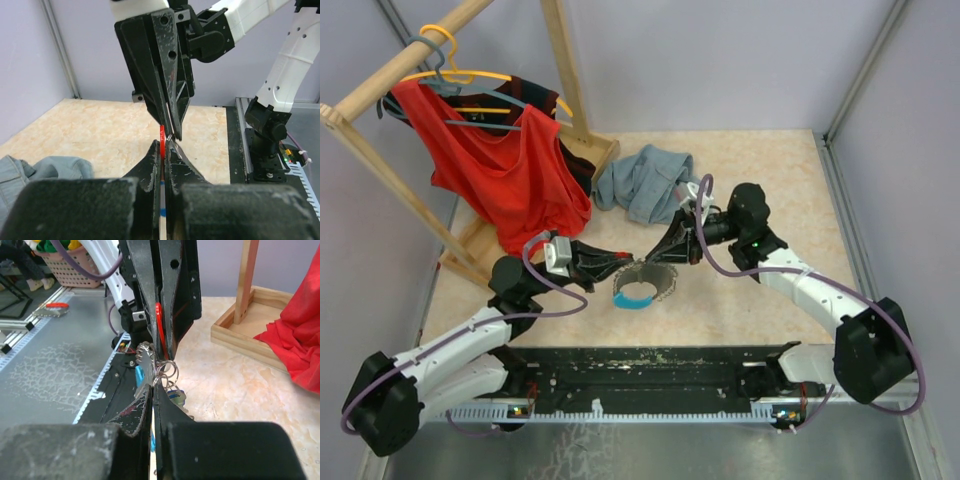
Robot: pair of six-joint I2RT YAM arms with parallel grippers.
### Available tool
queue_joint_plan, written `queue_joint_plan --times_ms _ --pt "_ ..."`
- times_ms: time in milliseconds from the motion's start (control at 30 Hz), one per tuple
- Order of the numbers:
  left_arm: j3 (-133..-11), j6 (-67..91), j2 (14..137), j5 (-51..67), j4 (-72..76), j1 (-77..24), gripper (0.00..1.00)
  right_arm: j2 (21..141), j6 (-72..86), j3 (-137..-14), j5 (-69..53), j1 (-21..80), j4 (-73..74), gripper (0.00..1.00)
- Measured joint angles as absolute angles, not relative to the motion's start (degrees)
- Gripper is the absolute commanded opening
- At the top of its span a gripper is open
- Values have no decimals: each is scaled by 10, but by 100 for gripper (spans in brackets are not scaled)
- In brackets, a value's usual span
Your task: Remove the keys from the keyring
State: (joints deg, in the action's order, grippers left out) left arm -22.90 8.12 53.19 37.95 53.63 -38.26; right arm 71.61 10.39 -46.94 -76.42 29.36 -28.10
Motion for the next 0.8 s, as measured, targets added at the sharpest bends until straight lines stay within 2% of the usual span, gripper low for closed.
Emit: queue_joint_plan --times_ms 400,800 --pt "-225 70 516 339 497 -381 0 717 105 -468 -766 287 -287 0" --pt "-231 77 514 353 557 -381 0 724 42 -468 -766 287 -223 0"
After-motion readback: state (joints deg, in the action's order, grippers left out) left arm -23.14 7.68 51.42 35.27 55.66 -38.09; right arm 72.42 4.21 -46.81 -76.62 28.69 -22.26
